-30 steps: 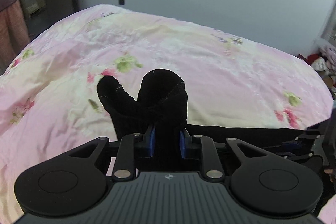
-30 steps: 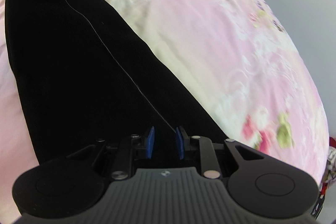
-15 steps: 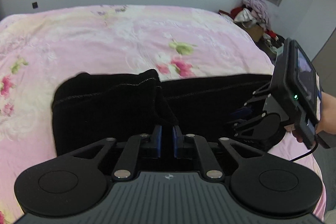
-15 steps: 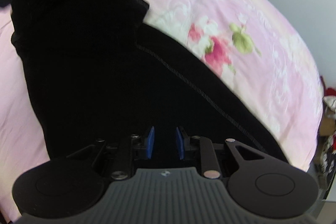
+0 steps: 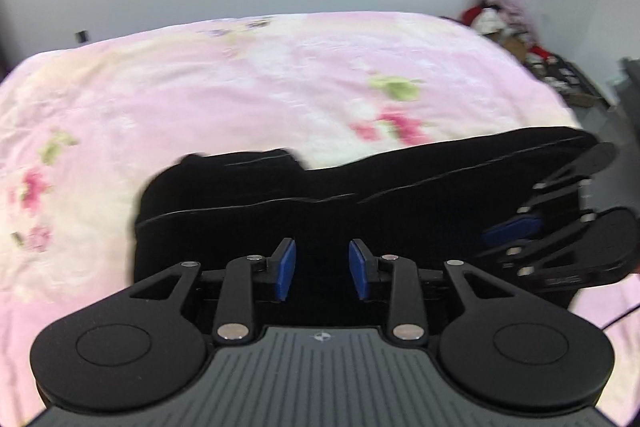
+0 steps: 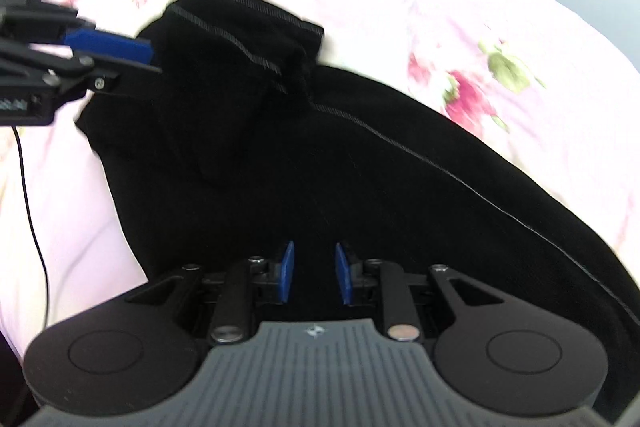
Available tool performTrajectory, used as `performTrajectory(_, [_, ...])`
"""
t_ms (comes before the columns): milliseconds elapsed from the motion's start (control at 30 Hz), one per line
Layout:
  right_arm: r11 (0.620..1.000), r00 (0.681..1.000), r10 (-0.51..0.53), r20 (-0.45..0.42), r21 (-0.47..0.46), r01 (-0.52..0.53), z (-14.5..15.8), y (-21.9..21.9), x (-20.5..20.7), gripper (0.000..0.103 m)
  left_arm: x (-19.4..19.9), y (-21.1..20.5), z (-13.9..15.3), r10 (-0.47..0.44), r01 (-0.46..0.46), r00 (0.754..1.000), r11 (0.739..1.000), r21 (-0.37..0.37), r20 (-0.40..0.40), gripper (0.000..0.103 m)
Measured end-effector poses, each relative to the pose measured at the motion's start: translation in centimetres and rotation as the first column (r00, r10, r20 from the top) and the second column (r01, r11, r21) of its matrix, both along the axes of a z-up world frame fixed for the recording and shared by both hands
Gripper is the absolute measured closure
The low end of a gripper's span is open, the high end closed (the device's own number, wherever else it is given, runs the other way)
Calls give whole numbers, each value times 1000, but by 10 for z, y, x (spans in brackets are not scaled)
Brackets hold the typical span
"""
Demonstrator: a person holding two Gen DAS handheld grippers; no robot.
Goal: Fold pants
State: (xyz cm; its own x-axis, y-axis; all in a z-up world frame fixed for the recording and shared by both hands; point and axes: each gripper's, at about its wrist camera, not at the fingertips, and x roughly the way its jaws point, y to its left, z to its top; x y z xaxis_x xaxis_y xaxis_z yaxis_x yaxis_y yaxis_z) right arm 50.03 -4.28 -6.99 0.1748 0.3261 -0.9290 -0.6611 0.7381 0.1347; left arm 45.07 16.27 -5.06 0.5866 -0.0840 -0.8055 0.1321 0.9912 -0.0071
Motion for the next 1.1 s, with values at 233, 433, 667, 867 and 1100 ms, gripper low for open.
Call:
performTrajectory(233, [990,1000,-7,-21,143,10,-3,47,11,57,4,80,-37,170,-170,985,984,53,2,59])
performTrajectory(433, [979,991,-81,-109,176,100,-40,80,28,49,9,110,-58,211,-212,977,976,-46,-22,59])
performTrajectory(667, [992,998,-58,-36,106,62,-41,102,20,78,8,115,-63,214,-213,977,974,-79,12,59])
performTrajectory(867, [997,988,-11,156,71,0,22,117,22,80,3,122,-49,288,-273,954,950,-152,87,59])
performTrajectory(1100, [997,989,-76,127,31,73,17,134,63,79,18,113,-49,274,-259,958,954,-153,86,59])
